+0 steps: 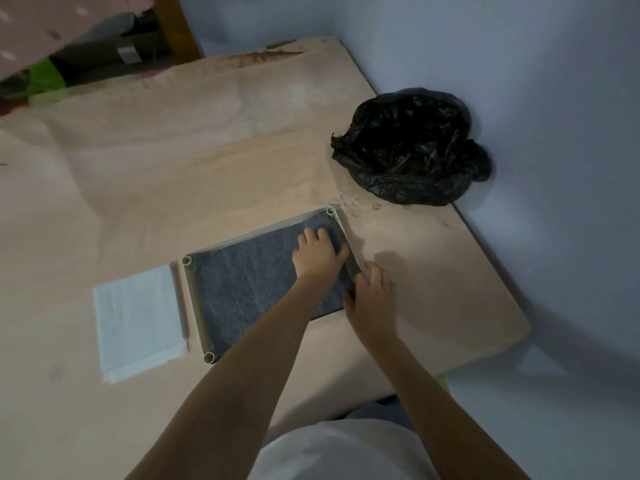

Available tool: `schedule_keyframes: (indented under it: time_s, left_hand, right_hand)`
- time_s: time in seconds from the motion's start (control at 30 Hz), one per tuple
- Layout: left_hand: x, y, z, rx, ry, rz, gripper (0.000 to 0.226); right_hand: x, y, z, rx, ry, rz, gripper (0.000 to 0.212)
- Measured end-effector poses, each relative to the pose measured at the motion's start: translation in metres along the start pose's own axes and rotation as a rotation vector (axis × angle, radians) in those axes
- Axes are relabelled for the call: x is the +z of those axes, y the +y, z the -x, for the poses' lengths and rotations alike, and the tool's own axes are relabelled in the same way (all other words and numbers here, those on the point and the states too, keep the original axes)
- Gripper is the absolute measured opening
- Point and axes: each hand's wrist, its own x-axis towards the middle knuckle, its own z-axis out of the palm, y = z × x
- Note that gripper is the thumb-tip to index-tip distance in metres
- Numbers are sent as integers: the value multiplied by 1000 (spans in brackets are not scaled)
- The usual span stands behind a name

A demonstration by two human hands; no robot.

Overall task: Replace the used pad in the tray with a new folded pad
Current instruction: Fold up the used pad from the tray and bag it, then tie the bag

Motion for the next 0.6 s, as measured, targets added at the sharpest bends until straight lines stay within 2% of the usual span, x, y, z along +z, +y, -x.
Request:
schedule_keyframes:
  time_s: [0.17, 0.3, 0.47, 0.6]
  left_hand:
    - [-9, 1, 0, -131, -89, 97, 61]
    - [-20, -13, -1, -232, -134, 444, 44]
    - [-35, -47, 8, -277, -77, 777, 30]
    - [-36, -79, 15, -325, -15, 833, 26]
  right_hand:
    - [-1, -5, 5, -161, 51, -89, 29]
    - [2, -13, 8, -250, 52, -165, 27]
    - [12, -25, 10, -252, -137, -210, 63]
    - [22, -34, 9, -377, -267, -212, 68]
